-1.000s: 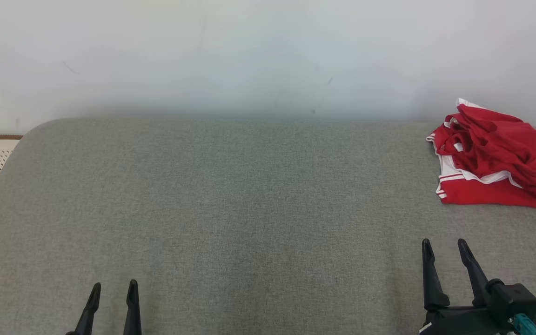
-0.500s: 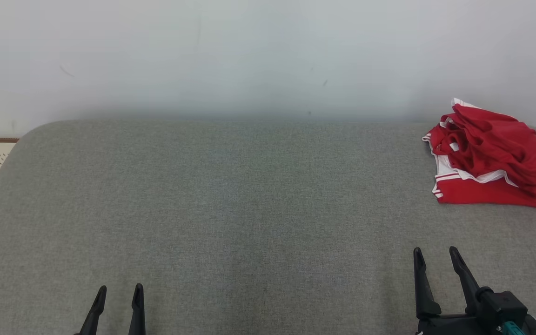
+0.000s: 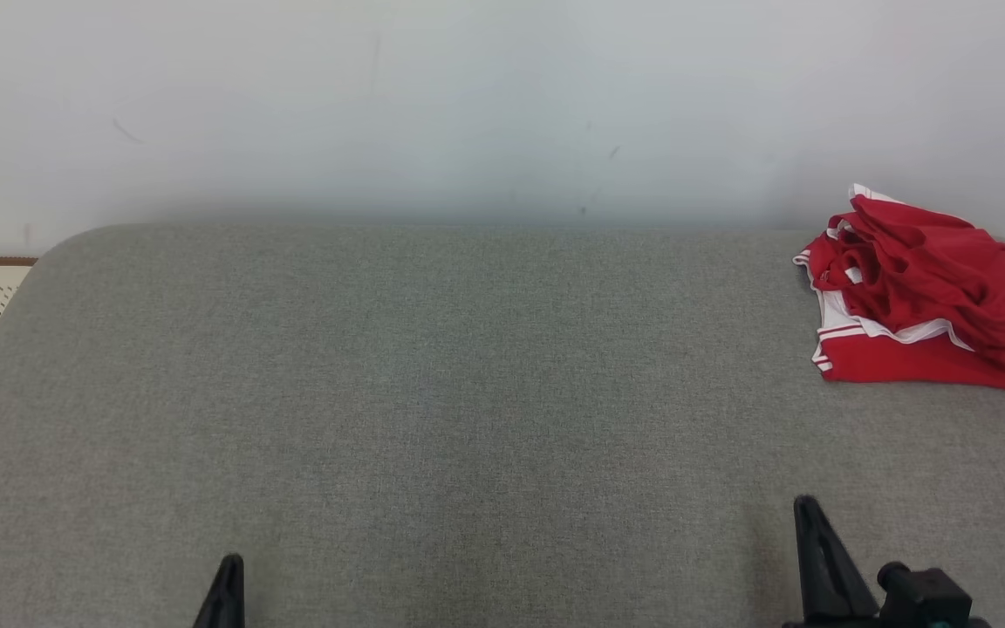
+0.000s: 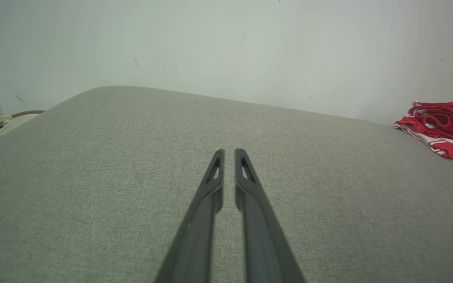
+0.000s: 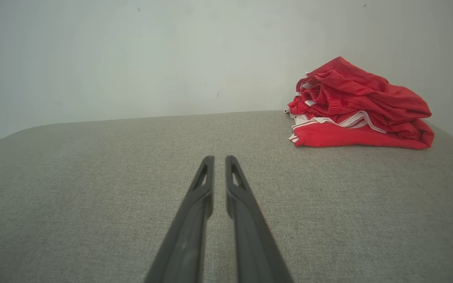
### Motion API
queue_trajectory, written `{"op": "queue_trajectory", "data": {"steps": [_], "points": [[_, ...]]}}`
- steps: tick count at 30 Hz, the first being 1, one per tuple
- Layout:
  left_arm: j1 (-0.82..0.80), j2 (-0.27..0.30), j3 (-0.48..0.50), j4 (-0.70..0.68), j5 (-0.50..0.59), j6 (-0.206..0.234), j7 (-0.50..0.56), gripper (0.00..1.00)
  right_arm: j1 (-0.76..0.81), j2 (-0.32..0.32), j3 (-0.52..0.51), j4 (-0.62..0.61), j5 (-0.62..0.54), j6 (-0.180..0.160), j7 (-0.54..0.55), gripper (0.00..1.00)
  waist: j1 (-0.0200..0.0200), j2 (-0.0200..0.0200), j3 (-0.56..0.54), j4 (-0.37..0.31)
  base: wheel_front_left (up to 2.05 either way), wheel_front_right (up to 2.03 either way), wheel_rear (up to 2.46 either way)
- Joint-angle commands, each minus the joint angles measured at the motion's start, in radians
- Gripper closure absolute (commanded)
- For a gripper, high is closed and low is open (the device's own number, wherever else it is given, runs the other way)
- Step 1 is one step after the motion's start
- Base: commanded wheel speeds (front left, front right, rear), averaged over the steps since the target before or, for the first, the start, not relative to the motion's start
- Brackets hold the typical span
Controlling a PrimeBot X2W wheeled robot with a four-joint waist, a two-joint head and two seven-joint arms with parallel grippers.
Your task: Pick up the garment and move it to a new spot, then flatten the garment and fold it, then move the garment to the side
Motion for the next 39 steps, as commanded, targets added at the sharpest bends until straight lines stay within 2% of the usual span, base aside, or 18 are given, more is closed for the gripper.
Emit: {"op": "queue_trajectory", "data": {"steps": [1, 24, 39], "points": [[-0.001, 0.000, 0.002, 0.006, -0.010, -0.001, 0.004, 1.00, 0.003, 0.000, -0.001, 0.002, 0.012, 0.000, 0.002, 1.00, 0.0000, -0.0001, 0.000, 0.000, 0.00, 0.00, 0.00], [-0.031, 0.001, 0.017, 0.036, -0.437, -0.024, 0.085, 1.00, -0.051, -0.025, -0.043, 0.044, 0.486, 0.000, 0.106, 1.00, 0.0000, -0.0001, 0.003, -0.010, 0.00, 0.00, 0.00], [-0.049, 0.002, 0.025, 0.053, -0.659, -0.037, 0.129, 1.00, -0.078, -0.030, -0.077, 0.067, 0.724, 0.000, 0.169, 1.00, 0.0000, -0.0001, 0.005, -0.017, 0.00, 0.00, 0.00]]}}
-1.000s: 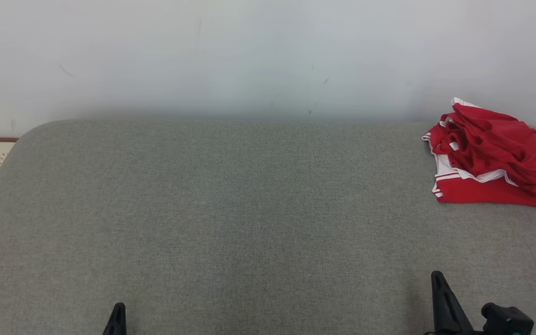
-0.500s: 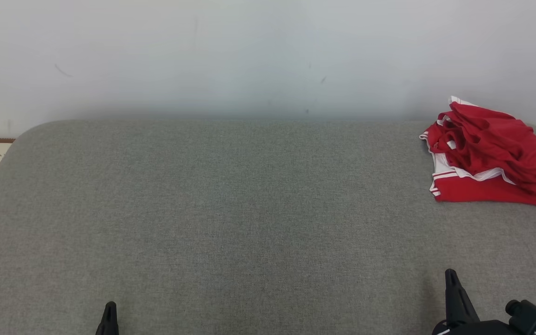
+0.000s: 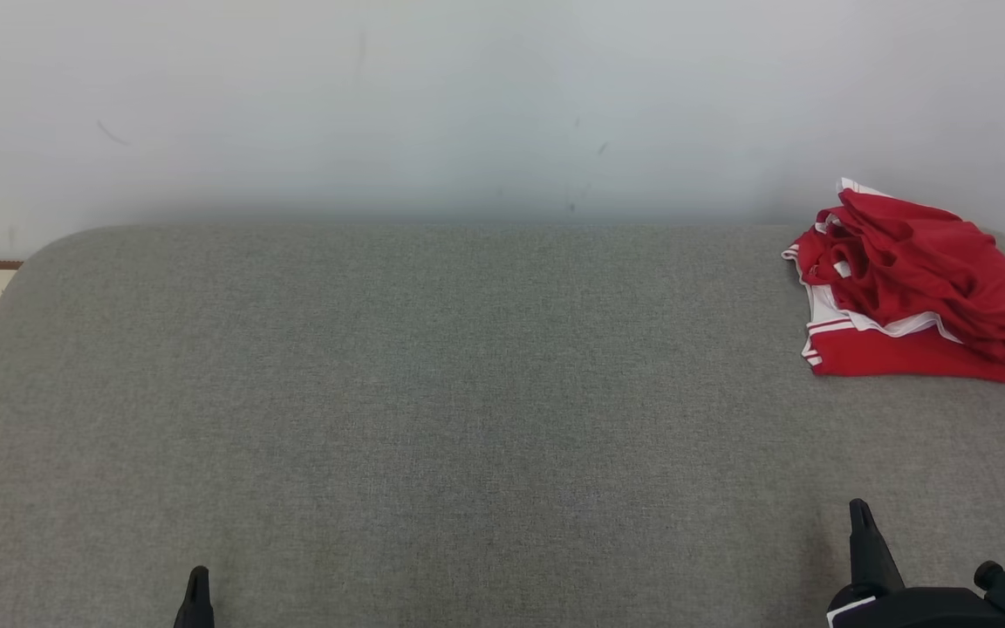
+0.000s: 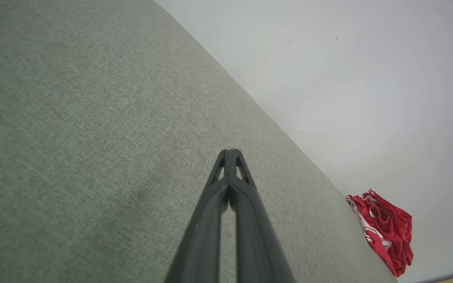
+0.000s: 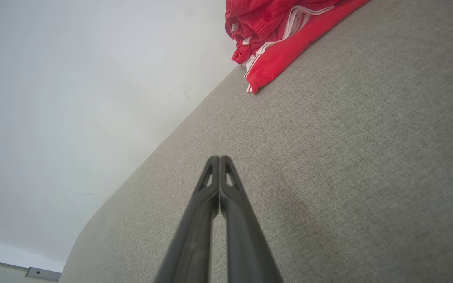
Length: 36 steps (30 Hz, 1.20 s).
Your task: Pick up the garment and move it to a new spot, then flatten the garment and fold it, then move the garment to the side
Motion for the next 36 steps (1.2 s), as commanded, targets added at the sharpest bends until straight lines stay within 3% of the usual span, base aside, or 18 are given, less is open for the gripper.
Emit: {"op": "queue_trajectory", "data": {"steps": [1, 36], "points": [[-0.027, 0.004, 0.007, -0.005, -0.047, -0.009, 0.008, 1.00, -0.023, -0.009, -0.008, -0.005, 0.048, 0.000, 0.011, 1.00, 0.0000, 0.0000, 0.000, -0.001, 0.00, 0.00, 0.00], [-0.054, 0.006, 0.021, 0.025, -0.437, -0.031, 0.085, 1.00, -0.070, -0.007, -0.084, 0.037, 0.453, 0.000, 0.135, 1.00, -0.0001, 0.0000, 0.004, -0.016, 0.00, 0.00, 0.00]]}}
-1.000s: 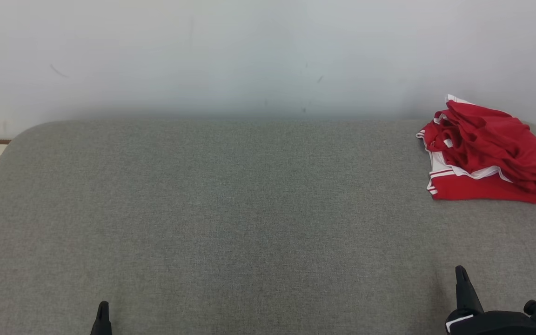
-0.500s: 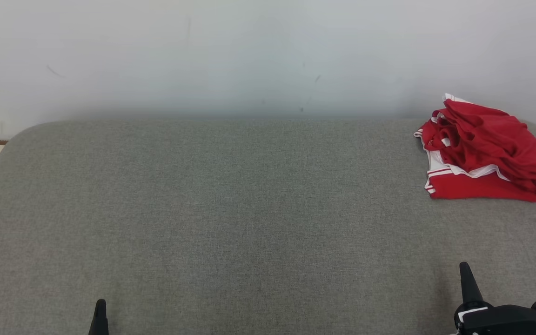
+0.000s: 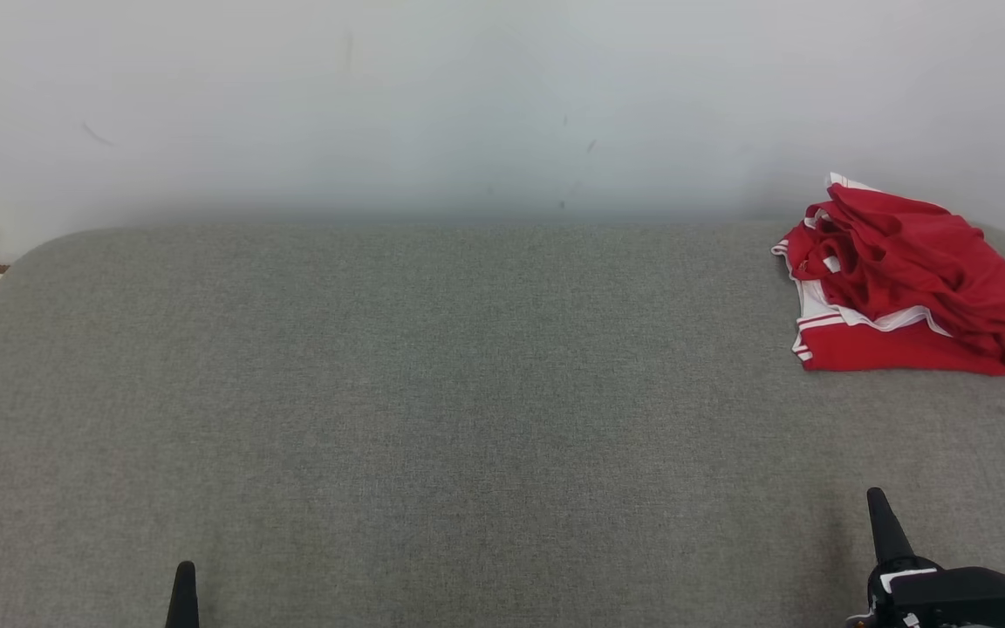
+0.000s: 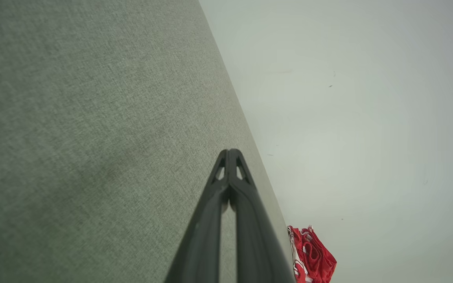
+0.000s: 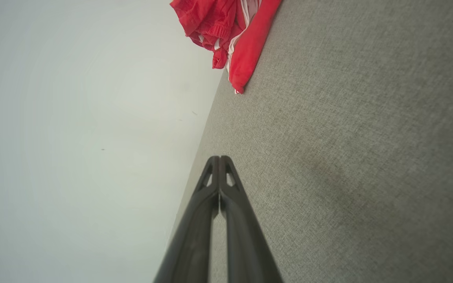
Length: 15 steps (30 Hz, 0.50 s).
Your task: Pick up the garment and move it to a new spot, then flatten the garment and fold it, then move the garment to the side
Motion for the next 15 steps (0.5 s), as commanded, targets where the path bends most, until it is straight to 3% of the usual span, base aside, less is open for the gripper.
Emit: {"op": "queue_trajectory", "data": {"steps": [1, 15], "points": [[-0.019, 0.005, 0.005, -0.002, -0.026, -0.006, 0.007, 1.00, -0.013, -0.005, -0.006, -0.003, 0.029, 0.000, 0.008, 1.00, 0.0000, 0.0000, 0.000, -0.001, 0.00, 0.00, 0.00], [-0.027, 0.006, 0.010, 0.010, -0.164, -0.014, 0.034, 1.00, -0.030, -0.001, -0.036, 0.013, 0.167, 0.000, 0.054, 1.00, 0.0000, 0.0000, 0.002, -0.007, 0.00, 0.00, 0.00]]}}
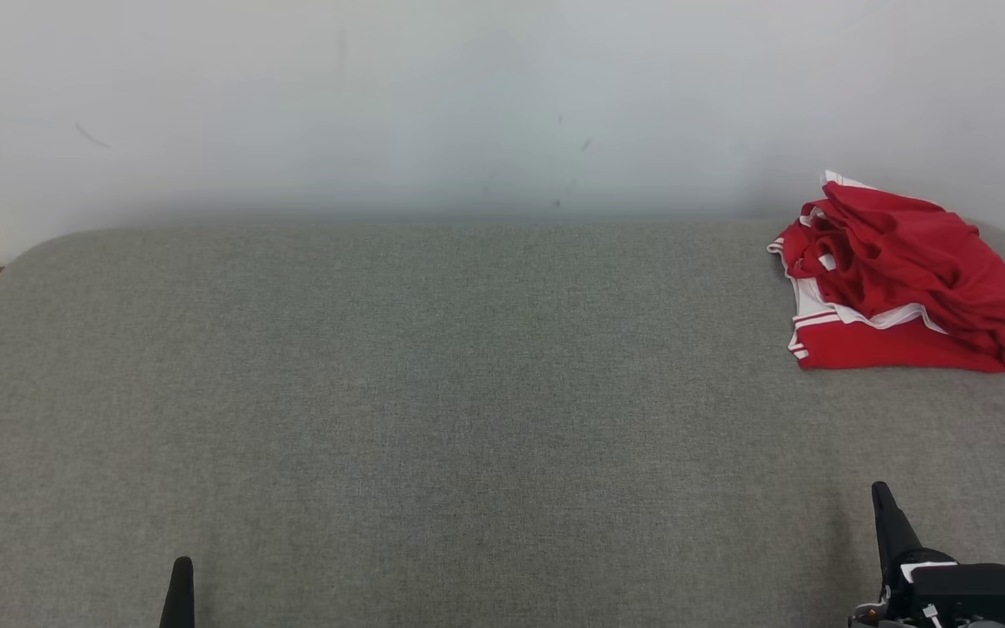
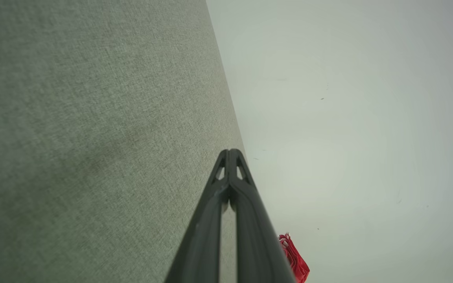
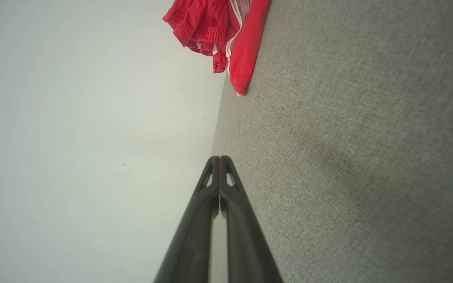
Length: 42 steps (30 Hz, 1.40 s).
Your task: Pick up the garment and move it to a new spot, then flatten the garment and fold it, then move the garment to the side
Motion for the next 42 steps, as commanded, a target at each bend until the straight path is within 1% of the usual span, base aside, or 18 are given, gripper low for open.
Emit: {"op": "queue_trajectory", "data": {"steps": [1, 35, 42], "points": [[-0.013, 0.005, 0.005, 0.001, -0.029, -0.006, 0.006, 1.00, -0.011, -0.002, -0.005, 0.000, 0.026, 0.000, 0.008, 1.00, 0.0000, -0.0001, 0.000, -0.001, 0.00, 0.00, 0.00], [-0.029, 0.006, 0.014, 0.022, -0.284, -0.019, 0.056, 1.00, -0.041, 0.007, -0.064, 0.030, 0.281, -0.001, 0.095, 1.00, 0.0000, -0.0001, 0.004, -0.015, 0.00, 0.00, 0.00], [-0.029, 0.005, 0.014, 0.022, -0.280, -0.019, 0.055, 1.00, -0.041, 0.009, -0.066, 0.029, 0.276, -0.001, 0.097, 1.00, 0.0000, -0.0001, 0.004, -0.016, 0.00, 0.00, 0.00]]}}
